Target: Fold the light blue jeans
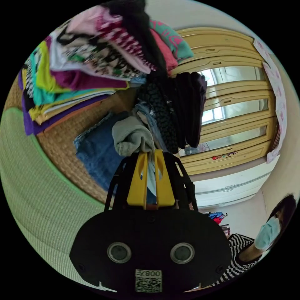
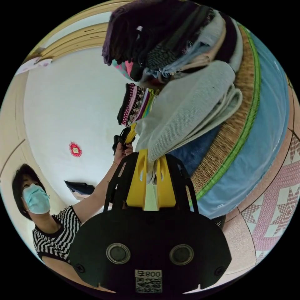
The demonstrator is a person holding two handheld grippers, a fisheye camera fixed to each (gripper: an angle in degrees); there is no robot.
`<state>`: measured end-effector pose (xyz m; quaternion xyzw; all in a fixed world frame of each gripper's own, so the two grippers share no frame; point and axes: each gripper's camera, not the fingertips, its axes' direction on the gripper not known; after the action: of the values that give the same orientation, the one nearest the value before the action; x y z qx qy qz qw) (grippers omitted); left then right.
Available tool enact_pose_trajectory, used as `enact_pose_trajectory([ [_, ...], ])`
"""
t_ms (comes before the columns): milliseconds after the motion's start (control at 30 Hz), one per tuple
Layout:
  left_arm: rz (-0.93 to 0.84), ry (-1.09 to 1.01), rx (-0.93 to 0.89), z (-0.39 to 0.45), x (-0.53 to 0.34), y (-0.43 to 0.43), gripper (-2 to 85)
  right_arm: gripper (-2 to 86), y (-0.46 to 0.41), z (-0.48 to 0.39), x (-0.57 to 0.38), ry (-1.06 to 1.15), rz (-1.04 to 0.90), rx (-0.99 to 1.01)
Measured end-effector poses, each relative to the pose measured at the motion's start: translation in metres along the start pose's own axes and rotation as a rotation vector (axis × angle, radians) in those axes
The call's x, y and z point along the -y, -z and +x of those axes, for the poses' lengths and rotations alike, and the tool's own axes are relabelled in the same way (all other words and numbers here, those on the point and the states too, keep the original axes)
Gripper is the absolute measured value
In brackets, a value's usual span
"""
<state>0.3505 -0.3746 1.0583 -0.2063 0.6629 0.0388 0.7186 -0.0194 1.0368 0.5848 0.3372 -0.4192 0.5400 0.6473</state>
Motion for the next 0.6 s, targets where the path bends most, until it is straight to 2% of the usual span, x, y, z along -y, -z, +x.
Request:
enact_pose_trajectory([
  [167, 0.057, -0.165, 0.005, 0.037, 0.070, -0.003, 3.7, 1.2, 0.044, -0.047, 0.037, 0.116, 0.073, 0.019],
  [333, 0.123, -0.261, -0.047, 0.031, 0.084, 0.012, 3.6, 1.5, 0.072, -0.080, 0.047, 0.235, 0.110, 0.043],
  [400, 0.114, -0.231, -0.041, 0.006, 0.075, 0.012, 3.6, 1.6, 0.066, -0.060, 0.030, 0.219, 0.090, 0.049],
  [467, 0.060, -0.105, 0.027, -0.048, 0.058, 0.001, 3.7, 1.8, 0.050, -0.027, 0.008, 0.167, 0.055, 0.017],
  [567, -0.091, 0.132, 0.167, -0.123, 0.038, -0.022, 3.8, 2.6, 0.004, 0.051, -0.035, -0.008, -0.049, -0.081],
  [600, -0.090, 0.155, 0.170, -0.134, 0.034, -0.022, 3.7, 3.2, -0.015, 0.082, -0.050, -0.080, -0.109, -0.130],
])
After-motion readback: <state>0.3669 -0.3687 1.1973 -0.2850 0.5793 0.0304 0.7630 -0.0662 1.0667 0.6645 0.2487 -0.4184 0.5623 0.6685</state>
